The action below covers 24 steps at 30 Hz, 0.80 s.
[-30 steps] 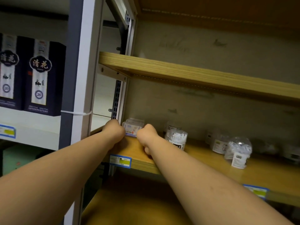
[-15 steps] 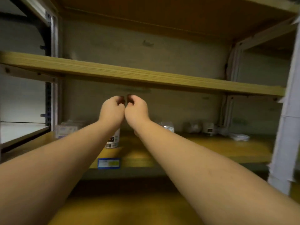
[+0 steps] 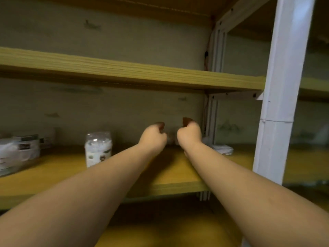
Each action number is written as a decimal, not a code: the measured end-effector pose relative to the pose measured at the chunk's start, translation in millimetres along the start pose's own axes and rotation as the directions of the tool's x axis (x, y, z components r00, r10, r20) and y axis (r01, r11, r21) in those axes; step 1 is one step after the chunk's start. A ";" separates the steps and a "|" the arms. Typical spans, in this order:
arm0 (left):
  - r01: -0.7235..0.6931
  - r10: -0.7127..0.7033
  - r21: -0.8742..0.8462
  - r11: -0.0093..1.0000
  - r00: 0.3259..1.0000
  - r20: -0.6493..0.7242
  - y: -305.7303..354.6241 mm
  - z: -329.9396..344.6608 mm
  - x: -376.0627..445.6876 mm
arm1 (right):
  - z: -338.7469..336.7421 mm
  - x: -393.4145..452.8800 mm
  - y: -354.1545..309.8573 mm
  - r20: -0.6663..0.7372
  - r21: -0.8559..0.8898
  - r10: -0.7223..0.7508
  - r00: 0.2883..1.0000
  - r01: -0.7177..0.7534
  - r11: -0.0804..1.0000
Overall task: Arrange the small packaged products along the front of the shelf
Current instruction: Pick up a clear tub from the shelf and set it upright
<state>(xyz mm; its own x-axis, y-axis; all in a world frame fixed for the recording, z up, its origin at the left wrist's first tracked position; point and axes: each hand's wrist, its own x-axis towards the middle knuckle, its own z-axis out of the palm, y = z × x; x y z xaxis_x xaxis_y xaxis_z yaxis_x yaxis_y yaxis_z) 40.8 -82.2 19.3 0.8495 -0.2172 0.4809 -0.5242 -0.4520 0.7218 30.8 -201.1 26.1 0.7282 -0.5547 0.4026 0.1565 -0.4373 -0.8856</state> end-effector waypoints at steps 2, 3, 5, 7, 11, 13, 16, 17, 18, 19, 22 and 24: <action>0.052 -0.053 0.054 0.997 0.998 0.017 7.9 35.7 16.5 | -19.4 31.6 25.0 0.027 -0.010 0.044 0.999 -0.044 0.999; 0.080 -0.082 0.079 0.994 0.996 0.018 10.4 51.1 24.6 | -25.0 43.7 35.2 0.055 -0.023 0.063 0.997 -0.061 0.998; 0.141 -0.143 0.127 0.982 0.990 0.007 13.1 76.9 37.3 | -28.3 59.2 53.7 0.140 -0.042 0.134 0.981 -0.130 0.991; 0.196 -0.196 0.187 0.963 0.980 -0.017 10.4 96.5 47.3 | -27.4 66.4 59.9 0.197 -0.204 0.230 0.953 -0.189 0.960; 0.312 -0.308 0.245 0.918 0.950 -0.055 3.9 111.5 62.3 | -26.7 79.3 72.5 0.362 -0.631 0.154 0.919 0.120 0.766; 0.333 -0.325 0.192 0.923 0.943 -0.071 2.9 114.4 67.4 | -29.1 82.0 71.3 0.370 -0.609 0.163 0.915 0.106 0.786; 0.316 -0.312 0.123 0.941 0.949 -0.050 2.2 117.9 69.8 | -24.9 81.3 80.5 0.413 -0.603 0.138 0.900 0.157 0.782; 0.304 -0.301 0.104 0.947 0.953 -0.043 2.3 118.4 69.4 | -24.6 81.0 79.0 0.414 -0.619 0.141 0.900 0.164 0.768; 0.287 -0.285 0.088 0.954 0.958 -0.042 2.6 118.5 68.4 | -24.8 78.6 75.4 0.397 -0.618 0.164 0.903 0.131 0.776; 0.272 -0.269 0.073 0.960 0.962 -0.043 3.7 117.5 66.0 | -26.6 78.4 73.9 0.389 -0.625 0.151 0.909 0.140 0.768; 0.247 -0.247 -0.001 0.969 0.966 -0.073 10.8 108.5 55.7 | -30.4 76.3 62.7 0.360 -0.526 0.125 0.925 0.091 0.846; 0.232 -0.247 -0.127 0.964 0.962 -0.114 12.3 98.7 48.1 | -35.0 70.0 51.2 0.330 -0.252 0.142 0.933 -0.058 0.966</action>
<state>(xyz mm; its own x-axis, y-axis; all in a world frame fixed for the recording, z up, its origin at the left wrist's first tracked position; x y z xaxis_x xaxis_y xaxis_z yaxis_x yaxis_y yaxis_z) 81.2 -183.7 2.2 0.9400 0.0011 0.3413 -0.3159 -0.3760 0.8711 66.4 -287.1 17.1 0.9220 -0.3461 0.1736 -0.0591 -0.5689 -0.8203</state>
